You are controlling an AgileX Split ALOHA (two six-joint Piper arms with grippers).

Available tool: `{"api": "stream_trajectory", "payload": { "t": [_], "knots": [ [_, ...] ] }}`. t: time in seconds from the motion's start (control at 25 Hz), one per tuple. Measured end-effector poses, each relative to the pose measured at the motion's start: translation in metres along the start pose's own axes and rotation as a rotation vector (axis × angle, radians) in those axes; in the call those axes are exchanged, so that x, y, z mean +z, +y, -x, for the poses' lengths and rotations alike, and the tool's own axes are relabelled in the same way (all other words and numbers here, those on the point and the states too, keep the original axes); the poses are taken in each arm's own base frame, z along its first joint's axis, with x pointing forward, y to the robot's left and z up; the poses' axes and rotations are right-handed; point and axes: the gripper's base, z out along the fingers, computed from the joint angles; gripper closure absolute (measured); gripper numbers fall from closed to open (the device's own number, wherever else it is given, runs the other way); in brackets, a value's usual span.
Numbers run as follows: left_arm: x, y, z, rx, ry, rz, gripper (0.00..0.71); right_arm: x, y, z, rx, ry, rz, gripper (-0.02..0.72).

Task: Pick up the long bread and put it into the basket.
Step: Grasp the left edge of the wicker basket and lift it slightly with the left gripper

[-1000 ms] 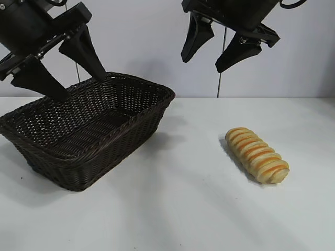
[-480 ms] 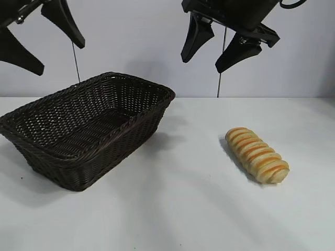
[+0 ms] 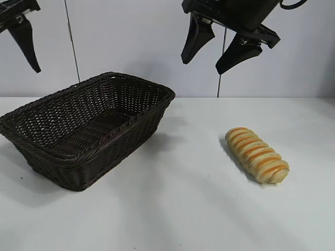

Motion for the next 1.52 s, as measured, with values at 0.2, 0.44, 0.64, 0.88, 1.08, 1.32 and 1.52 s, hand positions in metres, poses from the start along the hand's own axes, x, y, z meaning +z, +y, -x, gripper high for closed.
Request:
{"api": "stream_trajectory", "payload": {
  "t": [0.2,0.44,0.64,0.88,1.08,1.32,1.52],
  "knots": [
    [0.012,0.009,-0.004,-0.033,-0.007,0.001,0.168,0.0,0.0,0.0,0.0,0.0,0.0,0.185],
    [0.024,0.015,-0.007,-0.066,-0.025,-0.035,0.168,0.0,0.0,0.0,0.0,0.0,0.0,0.185],
    [0.028,0.014,-0.006,-0.079,-0.045,-0.064,0.168,0.0,0.0,0.0,0.0,0.0,0.0,0.185],
    [0.051,0.016,-0.004,-0.095,-0.012,-0.021,0.168,0.0,0.0,0.0,0.0,0.001,0.0,0.185],
    [0.073,0.014,0.001,-0.122,-0.01,-0.032,0.168,0.0,0.0,0.0,0.0,0.001,0.0,0.185],
    [0.102,0.02,0.001,-0.138,0.023,0.025,0.168,0.0,0.0,0.0,-0.001,0.001,-0.001,0.185],
    [0.105,0.02,0.002,-0.139,0.021,0.025,0.275,0.0,0.0,0.0,-0.001,0.001,-0.001,0.185]
  ]
}}
